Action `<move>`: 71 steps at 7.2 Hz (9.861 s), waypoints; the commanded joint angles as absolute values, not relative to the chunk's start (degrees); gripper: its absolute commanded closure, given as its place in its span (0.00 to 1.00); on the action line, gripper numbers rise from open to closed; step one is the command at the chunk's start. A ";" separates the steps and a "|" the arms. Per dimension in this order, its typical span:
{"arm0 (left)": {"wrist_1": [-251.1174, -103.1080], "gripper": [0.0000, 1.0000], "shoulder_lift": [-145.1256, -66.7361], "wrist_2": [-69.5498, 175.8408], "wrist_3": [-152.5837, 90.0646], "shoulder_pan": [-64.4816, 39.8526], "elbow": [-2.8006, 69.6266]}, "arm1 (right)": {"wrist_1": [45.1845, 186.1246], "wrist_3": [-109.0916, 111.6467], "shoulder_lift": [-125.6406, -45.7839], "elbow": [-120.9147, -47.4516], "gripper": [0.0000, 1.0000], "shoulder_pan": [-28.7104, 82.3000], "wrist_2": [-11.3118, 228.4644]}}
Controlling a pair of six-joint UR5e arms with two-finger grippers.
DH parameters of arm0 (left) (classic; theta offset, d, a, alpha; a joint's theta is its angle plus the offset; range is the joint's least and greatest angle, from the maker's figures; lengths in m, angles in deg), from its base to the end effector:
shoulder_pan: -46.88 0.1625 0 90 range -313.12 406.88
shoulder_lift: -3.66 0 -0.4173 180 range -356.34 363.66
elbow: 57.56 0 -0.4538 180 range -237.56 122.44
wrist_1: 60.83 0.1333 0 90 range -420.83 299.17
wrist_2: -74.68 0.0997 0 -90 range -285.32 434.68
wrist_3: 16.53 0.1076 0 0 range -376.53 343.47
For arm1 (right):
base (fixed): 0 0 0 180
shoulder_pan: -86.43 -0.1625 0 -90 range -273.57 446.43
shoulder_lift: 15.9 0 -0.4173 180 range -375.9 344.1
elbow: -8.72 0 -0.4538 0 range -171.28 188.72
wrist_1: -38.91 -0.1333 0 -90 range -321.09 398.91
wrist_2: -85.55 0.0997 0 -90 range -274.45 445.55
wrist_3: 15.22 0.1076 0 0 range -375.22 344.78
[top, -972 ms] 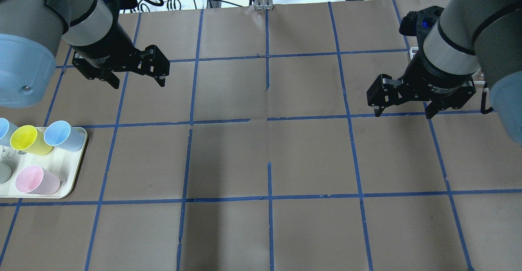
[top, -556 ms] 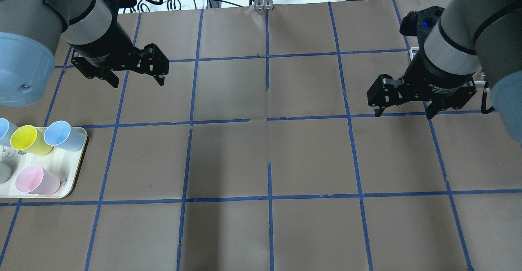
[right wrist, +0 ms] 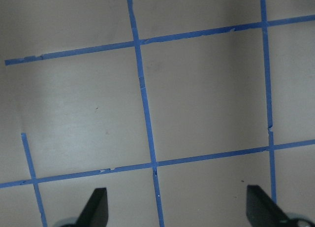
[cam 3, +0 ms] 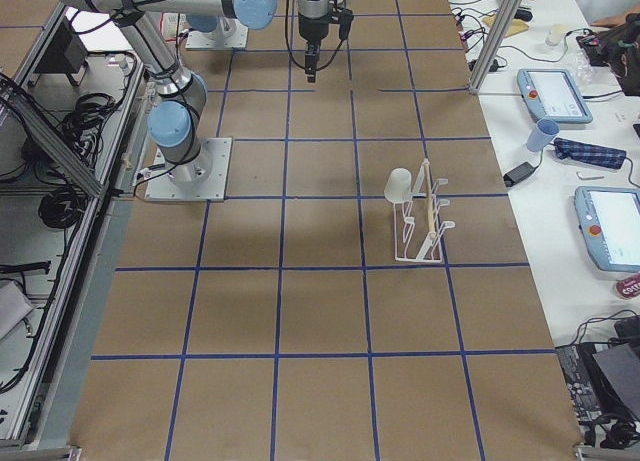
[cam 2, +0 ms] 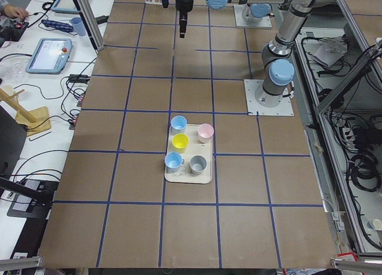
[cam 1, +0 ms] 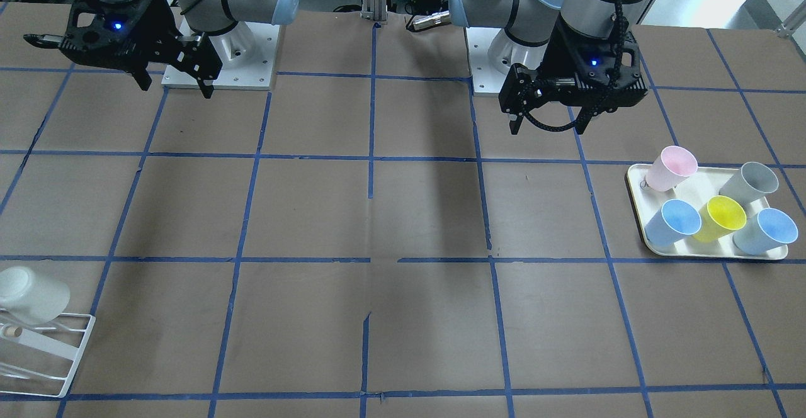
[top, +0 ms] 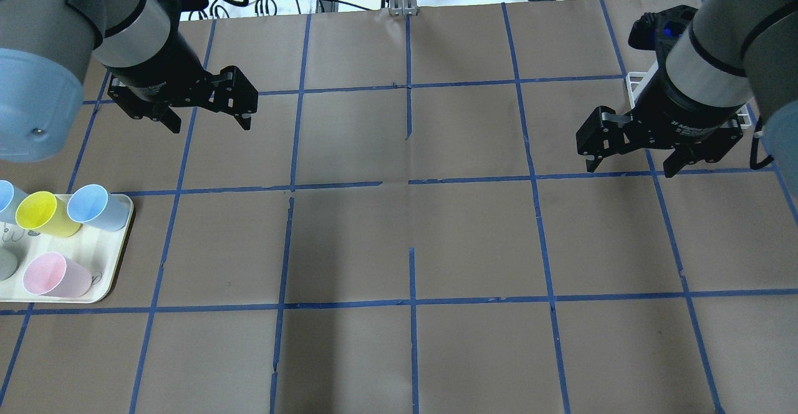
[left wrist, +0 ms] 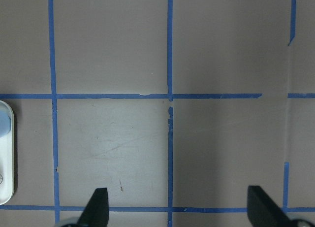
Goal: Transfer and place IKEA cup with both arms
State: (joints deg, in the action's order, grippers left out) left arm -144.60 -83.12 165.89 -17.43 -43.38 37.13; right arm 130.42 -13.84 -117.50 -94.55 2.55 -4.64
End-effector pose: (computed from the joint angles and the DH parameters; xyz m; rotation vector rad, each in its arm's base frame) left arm -0.1335 -0.5379 0.4686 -0.0188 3.1186 -0.1299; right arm 0.0822 -0.4806 0.4502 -0.2053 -3.1317 -0.0046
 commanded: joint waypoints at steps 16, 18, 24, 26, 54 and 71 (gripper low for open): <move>-144.33 0.00 -83.44 165.65 -17.41 -44.18 37.01 | 166.17 -47.74 -89.83 -90.07 0.00 22.00 -1.22; -144.24 0.00 -83.61 165.65 -17.41 -44.26 37.10 | 166.26 -47.74 -87.46 -88.75 0.00 22.00 -0.32; -144.24 0.00 -83.61 165.65 -17.41 -44.35 37.28 | 167.93 -47.66 -85.69 -88.83 0.07 21.91 -0.14; -144.24 0.00 -83.52 165.65 -17.41 -44.35 37.19 | 169.16 -47.65 -85.17 -88.05 0.12 21.83 -0.05; -163.98 0.00 -84.05 122.01 7.29 -20.90 39.11 | 141.05 -41.71 -101.94 -82.77 0.83 14.57 1.42; -159.34 0.02 -83.25 71.25 4.49 -39.16 50.72 | 112.65 -25.59 -105.64 -92.00 0.80 6.01 73.16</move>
State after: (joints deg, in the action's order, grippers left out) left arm -164.46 -82.37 71.50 5.42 -39.13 50.64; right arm 112.75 -25.68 -105.58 -92.04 6.03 73.08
